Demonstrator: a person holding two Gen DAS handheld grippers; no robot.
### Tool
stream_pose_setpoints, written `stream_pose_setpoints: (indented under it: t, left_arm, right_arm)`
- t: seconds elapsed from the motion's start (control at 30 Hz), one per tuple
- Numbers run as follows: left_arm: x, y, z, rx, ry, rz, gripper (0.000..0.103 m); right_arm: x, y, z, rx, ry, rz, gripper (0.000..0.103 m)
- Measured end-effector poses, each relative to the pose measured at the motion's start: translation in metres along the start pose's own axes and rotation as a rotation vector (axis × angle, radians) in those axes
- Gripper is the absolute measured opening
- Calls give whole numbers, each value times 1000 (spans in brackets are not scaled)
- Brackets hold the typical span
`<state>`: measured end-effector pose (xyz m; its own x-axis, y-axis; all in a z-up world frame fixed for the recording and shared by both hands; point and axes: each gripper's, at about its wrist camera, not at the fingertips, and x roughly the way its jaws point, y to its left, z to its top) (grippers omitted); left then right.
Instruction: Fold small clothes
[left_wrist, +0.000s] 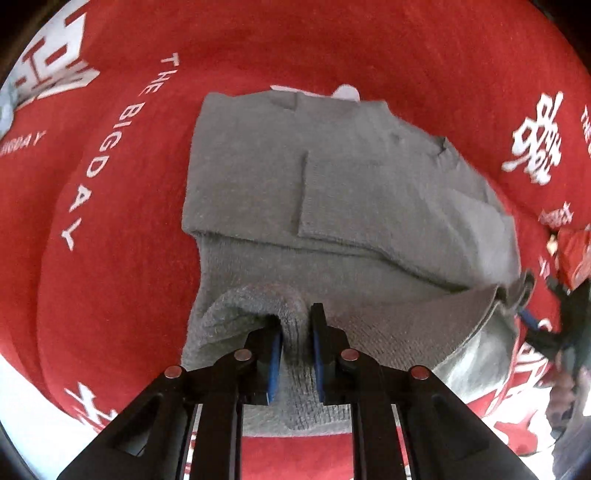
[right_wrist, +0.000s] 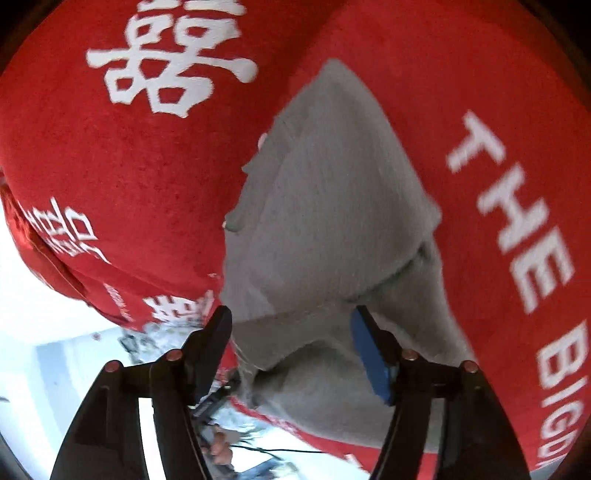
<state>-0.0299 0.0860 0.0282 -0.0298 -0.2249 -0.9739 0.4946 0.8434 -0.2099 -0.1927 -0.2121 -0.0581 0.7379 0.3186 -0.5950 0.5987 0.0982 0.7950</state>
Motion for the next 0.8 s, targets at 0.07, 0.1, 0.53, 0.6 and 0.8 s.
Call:
stream_pose_setpoints:
  t: [0.07,0.1,0.53,0.6,0.8]
  left_arm:
    - [-3,-4,1,23,7,15,17]
    - [-5,-7,2,33,11,19,25]
    - [-28,-24,1,195,-39,273,97]
    - [-14,-25,4,206,-11,272,97]
    - [27,-26,27,236,11,260,97]
  right_arm:
    - [-2,9,3,-79,17,-84,71]
    - [-3,11,3,-112,24,-116,71]
    - [38,76,-57,-875,161,-609,72]
    - [53,74,-63,-960,168,-688,72]
    - [38,59,-2,-769,-13,-828,72]
